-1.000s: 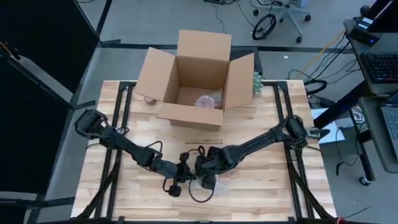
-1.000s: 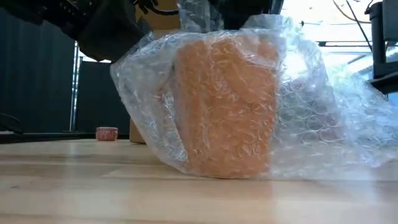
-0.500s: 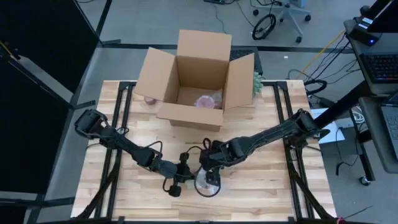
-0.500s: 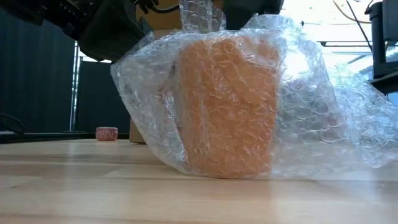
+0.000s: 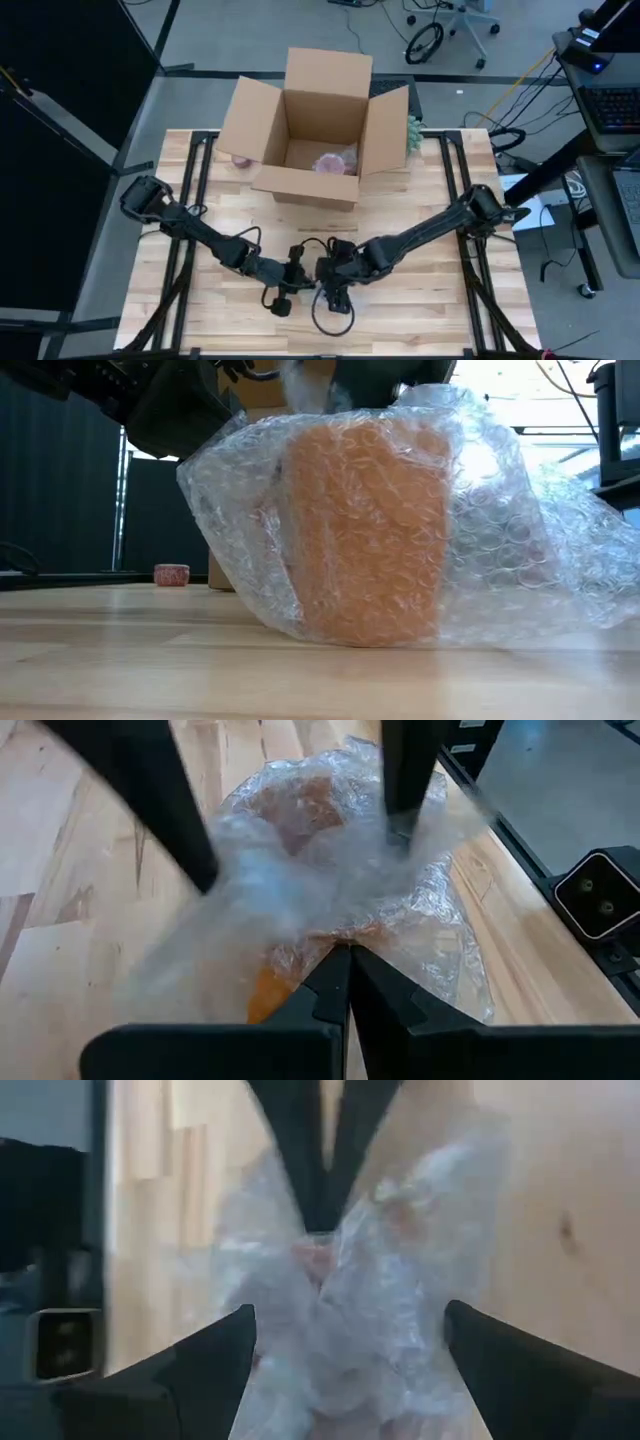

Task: Wrap mug
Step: Wrap the orange cup with bubble wrap

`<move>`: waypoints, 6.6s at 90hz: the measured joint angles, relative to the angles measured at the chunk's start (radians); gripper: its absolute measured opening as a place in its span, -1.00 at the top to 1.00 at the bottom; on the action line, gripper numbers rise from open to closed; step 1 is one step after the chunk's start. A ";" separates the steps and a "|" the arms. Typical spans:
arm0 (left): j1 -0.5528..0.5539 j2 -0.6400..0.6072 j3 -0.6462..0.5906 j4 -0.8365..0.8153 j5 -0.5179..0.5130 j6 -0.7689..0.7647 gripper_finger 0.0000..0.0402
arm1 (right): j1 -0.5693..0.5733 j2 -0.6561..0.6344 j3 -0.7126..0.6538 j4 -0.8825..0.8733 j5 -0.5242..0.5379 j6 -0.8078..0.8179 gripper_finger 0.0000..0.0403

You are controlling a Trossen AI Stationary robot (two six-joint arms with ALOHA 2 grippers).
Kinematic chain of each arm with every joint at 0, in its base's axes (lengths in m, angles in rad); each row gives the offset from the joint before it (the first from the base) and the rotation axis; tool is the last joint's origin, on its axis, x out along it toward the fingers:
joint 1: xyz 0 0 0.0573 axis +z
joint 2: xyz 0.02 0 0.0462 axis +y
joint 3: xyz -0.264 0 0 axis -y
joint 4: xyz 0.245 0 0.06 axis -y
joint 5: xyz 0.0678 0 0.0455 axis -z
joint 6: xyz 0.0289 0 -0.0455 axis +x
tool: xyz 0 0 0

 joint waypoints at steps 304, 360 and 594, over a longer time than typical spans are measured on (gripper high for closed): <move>0.093 -0.114 0.048 -0.203 -0.117 0.043 0.99 | -0.006 -0.124 -0.005 -0.105 0.031 -0.001 -0.54; 0.063 -0.114 0.088 -0.173 -0.116 0.061 1.00 | 0.099 -0.112 -0.005 -0.192 0.346 0.257 -0.54; 0.003 0.042 0.104 -0.020 -0.038 0.131 1.00 | 0.064 0.007 -0.154 0.025 0.185 0.322 -0.54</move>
